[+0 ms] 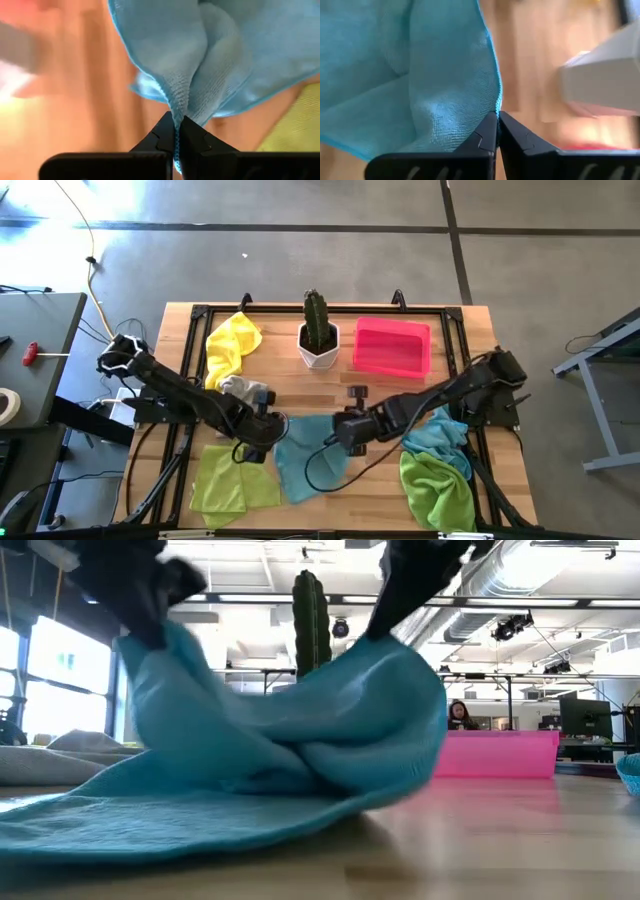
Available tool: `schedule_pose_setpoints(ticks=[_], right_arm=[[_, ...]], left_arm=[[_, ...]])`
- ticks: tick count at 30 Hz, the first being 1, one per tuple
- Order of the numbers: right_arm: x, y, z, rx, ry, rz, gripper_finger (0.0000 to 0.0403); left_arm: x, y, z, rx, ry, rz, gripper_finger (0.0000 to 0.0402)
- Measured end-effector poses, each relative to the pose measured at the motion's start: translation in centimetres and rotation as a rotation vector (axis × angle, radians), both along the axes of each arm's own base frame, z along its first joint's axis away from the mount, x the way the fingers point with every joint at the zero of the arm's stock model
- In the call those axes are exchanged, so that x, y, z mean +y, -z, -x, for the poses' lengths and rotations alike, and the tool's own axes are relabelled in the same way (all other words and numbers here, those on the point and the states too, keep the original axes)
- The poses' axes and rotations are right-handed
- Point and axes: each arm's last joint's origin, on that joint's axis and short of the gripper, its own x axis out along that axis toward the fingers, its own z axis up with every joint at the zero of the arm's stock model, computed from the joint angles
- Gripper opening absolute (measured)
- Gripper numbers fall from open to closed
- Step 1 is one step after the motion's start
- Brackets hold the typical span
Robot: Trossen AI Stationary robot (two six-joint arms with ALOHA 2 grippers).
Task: Fold microfiber towels
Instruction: Fold the blue towel
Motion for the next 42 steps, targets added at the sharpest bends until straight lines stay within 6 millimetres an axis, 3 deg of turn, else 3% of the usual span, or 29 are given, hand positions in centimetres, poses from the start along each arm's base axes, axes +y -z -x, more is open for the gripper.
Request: schedule_pose_setpoints(ticks=[13,21,27,30,33,36,39,42], right_arm=[[-1.9,-6.0,4.5,-0.142,0.113,0.222,0.0000],[-3.3,-9.1,6.7,-0.211,0.107,0.301,0.0000],[-3.9,-10.2,7.6,-0.252,0.153,0.421,0.0000],[-3.7,-10.1,7.5,-0.247,0.108,0.314,0.0000],[-3.2,-9.8,7.4,-0.195,-0.016,0.162,0.0000],[-3.1,-9.8,7.4,-0.183,-0.045,0.180,0.0000],[-3.3,-10.7,7.8,-0.202,0.005,0.330,0.0000],[-3.7,-12.2,8.0,-0.224,0.055,0.498,0.0000]], left_arm=[[3.0,-7.4,-0.2,-0.017,-0.093,-0.345,0.0000],[4.8,-10.4,-0.6,-0.028,-0.066,-0.588,0.0000],[5.5,-11.2,-0.6,-0.022,-0.105,-0.752,0.0000],[5.3,-11.0,-0.7,-0.058,-0.129,-0.617,0.0000],[4.5,-10.5,-0.7,-0.037,-0.033,-0.388,0.0000],[3.9,-10.3,-0.7,-0.010,0.059,-0.281,0.0000],[3.9,-10.5,-0.7,-0.009,0.061,-0.403,0.0000],[4.3,-11.0,-0.6,-0.017,-0.013,-0.681,0.0000]])
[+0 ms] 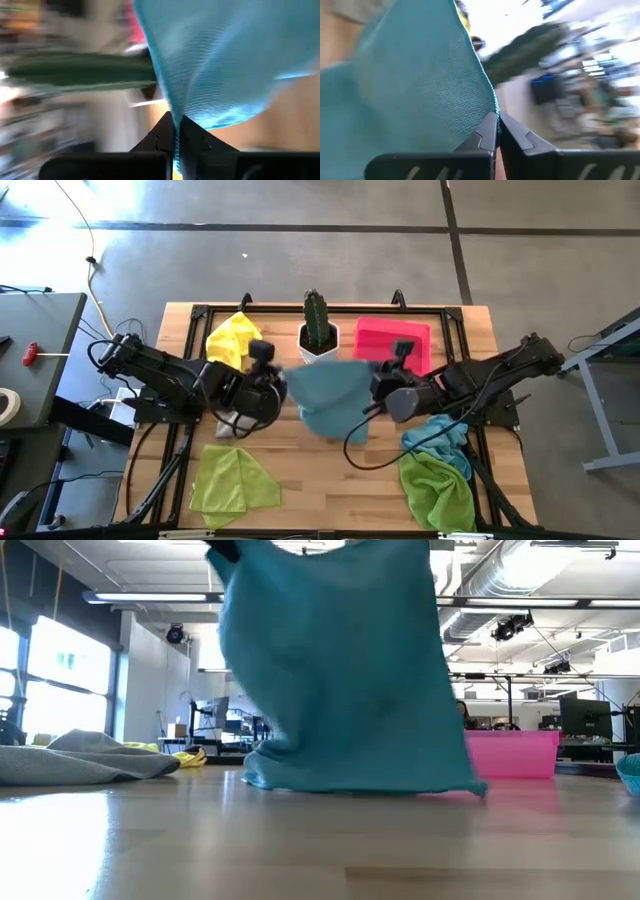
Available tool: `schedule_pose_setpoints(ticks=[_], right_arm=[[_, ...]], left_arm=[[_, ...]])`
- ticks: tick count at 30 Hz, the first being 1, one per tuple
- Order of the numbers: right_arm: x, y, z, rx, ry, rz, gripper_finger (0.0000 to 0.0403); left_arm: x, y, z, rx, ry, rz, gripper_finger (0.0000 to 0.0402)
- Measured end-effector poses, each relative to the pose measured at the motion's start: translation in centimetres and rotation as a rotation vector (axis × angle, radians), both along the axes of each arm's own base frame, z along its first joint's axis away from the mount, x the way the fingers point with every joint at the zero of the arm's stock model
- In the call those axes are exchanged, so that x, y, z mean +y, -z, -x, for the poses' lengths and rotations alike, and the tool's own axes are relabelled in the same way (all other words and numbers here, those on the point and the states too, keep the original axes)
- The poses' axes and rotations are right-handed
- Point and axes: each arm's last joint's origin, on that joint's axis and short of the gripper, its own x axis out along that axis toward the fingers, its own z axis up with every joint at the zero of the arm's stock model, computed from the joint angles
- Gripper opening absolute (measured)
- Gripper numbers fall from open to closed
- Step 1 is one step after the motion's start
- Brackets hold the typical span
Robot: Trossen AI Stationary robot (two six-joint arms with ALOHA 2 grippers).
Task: Fold microfiber towels
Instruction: Fold the blue towel
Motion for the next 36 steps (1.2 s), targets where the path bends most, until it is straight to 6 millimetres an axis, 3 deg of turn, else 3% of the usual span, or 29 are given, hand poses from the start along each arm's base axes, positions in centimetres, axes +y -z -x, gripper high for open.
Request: schedule_pose_setpoints(ticks=[3,6,13,17,25,31,36], right_arm=[[-0.3,-1.4,0.2,-0.021,0.045,0.103,0.0000],[-0.2,-2.2,0.2,-0.048,0.012,0.031,0.0000],[0.9,-2.5,0.6,0.039,-0.227,-0.281,0.0000],[0.9,-3.3,1.3,0.034,-0.185,-0.177,0.0000],[-0.7,-4.1,1.3,0.083,-0.056,0.120,0.0000],[-2.4,-4.4,1.0,0.096,0.072,0.238,0.0000],[-1.7,-4.3,1.2,0.087,0.049,0.230,0.0000]], left_arm=[[0.5,-0.8,0.1,-0.066,-0.112,-0.290,0.0000],[0.5,-1.2,-0.1,-0.123,-0.157,-0.368,0.0000],[-2.1,-0.1,-0.4,-0.035,0.129,0.100,0.0000],[-3.3,0.0,-0.2,0.021,0.226,0.108,0.0000],[-1.5,-1.4,-0.6,-0.045,-0.009,-0.384,0.0000],[0.5,-2.3,-1.9,-0.072,-0.096,-0.438,0.0000],[0.4,-2.6,-2.2,-0.087,-0.102,-0.453,0.0000]])
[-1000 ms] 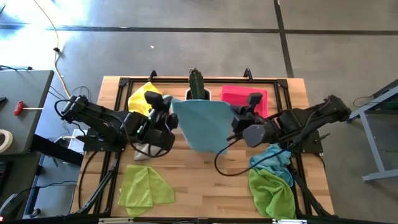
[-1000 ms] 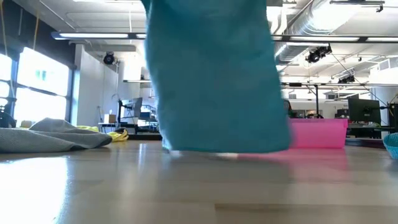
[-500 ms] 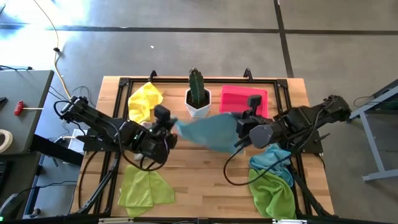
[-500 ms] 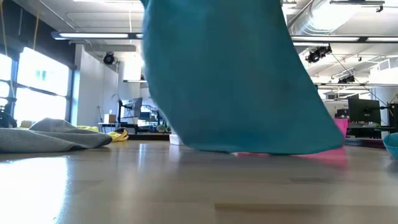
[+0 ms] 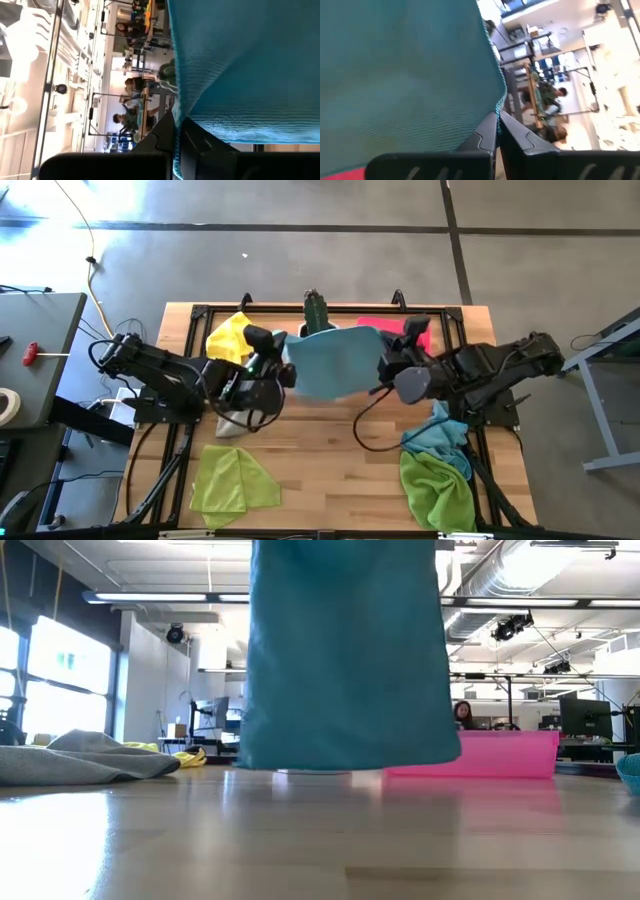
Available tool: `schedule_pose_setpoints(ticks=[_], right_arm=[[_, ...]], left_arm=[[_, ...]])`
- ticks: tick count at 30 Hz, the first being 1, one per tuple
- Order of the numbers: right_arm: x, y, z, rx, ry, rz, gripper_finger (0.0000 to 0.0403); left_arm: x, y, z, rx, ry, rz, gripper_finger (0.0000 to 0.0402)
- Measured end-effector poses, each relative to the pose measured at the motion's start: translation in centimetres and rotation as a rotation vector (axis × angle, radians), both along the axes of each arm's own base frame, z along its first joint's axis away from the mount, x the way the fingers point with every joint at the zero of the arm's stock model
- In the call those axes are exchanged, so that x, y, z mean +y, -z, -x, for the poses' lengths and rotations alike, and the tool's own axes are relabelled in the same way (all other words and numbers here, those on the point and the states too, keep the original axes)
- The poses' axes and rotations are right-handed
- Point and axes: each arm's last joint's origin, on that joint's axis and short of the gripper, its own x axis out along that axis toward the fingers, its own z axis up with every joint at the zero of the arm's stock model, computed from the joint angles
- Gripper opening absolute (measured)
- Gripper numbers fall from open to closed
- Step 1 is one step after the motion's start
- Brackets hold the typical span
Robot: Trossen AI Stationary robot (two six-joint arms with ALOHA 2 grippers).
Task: Fold microfiber towels
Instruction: Fold the blue towel
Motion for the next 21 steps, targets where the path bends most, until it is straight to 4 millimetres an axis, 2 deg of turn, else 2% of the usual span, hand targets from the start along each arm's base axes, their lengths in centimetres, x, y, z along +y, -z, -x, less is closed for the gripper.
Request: schedule_pose_setpoints(ticks=[3,5,8,11,13,18,21], right_arm=[[1.3,0.2,0.5,-0.018,-0.051,-0.056,0.0000],[2.2,0.6,1.0,-0.028,-0.090,-0.155,0.0000],[3.7,1.9,1.4,-0.009,-0.110,-0.410,0.0000],[5.6,4.4,0.8,0.093,-0.053,-0.567,0.0000],[7.3,6.4,-0.1,0.188,-0.027,-0.618,0.0000],[11.5,11.3,-2.3,0.405,-0.008,-0.767,0.0000],[13.7,13.6,-2.9,0.478,0.005,-0.827,0.0000]], left_arm=[[-1.2,-0.1,0.3,-0.052,0.008,-0.012,0.0000],[-2.4,0.0,0.4,-0.136,0.047,0.037,0.0000],[-4.5,0.5,0.8,-0.256,0.195,0.292,0.0000],[-6.7,2.1,0.8,-0.240,0.330,0.691,0.0000],[-8.2,3.6,0.3,-0.218,0.325,0.885,0.0000],[-11.6,7.4,-0.9,-0.091,0.278,1.112,0.0000],[-13.0,9.6,-1.8,0.005,0.231,1.281,0.0000]])
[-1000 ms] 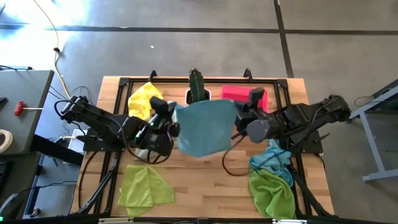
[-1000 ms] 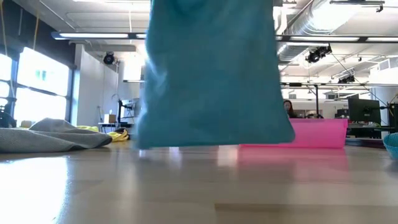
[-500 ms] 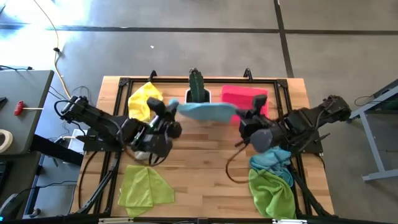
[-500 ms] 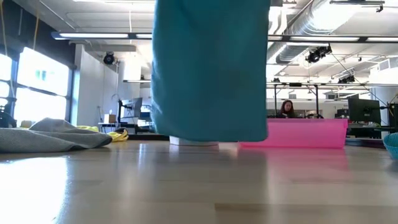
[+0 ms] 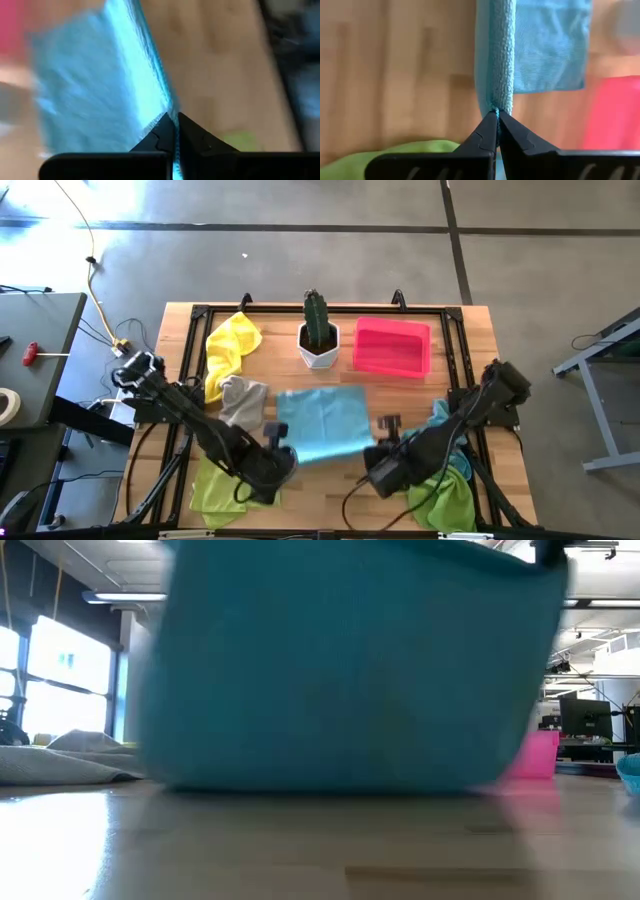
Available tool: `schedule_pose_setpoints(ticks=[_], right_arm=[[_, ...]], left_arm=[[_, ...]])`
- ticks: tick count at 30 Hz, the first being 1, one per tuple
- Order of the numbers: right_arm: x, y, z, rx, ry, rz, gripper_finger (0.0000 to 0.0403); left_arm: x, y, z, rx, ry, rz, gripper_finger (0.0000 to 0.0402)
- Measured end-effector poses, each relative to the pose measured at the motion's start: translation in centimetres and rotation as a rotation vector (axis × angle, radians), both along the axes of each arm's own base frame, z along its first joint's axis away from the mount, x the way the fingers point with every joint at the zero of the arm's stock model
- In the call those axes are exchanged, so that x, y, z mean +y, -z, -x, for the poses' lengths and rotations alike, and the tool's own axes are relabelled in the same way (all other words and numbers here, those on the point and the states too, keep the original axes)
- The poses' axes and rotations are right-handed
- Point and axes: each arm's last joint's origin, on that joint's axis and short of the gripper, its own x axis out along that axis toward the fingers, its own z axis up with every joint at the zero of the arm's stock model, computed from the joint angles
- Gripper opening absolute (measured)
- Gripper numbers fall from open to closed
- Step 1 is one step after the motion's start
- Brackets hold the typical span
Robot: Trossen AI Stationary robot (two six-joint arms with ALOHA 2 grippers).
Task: Fold microfiber towels
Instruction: Fold the blue towel
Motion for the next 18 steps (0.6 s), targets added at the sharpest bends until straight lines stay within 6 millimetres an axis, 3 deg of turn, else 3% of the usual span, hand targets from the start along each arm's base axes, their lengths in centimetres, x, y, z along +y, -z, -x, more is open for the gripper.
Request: schedule_pose_setpoints(ticks=[3,7,10,14,18], right_arm=[[1.6,1.3,-0.3,0.033,-0.015,-0.060,0.0000],[2.5,1.7,-0.5,0.000,-0.044,-0.091,0.0000],[1.7,1.6,-0.9,-0.045,-0.016,0.002,0.0000],[0.2,1.6,-1.7,-0.098,-0.001,0.132,0.0000],[-1.4,3.5,-2.3,-0.061,-0.007,0.199,0.0000]], left_arm=[[-0.9,1.8,-0.6,0.100,0.019,0.097,0.0000],[-1.4,3.3,-1.0,0.188,0.043,0.150,0.0000],[-1.3,3.9,-0.9,0.216,0.037,0.104,0.0000],[-0.6,4.4,-0.7,0.206,-0.037,-0.080,0.0000],[0.3,5.2,-0.7,0.239,-0.107,-0.181,0.0000]])
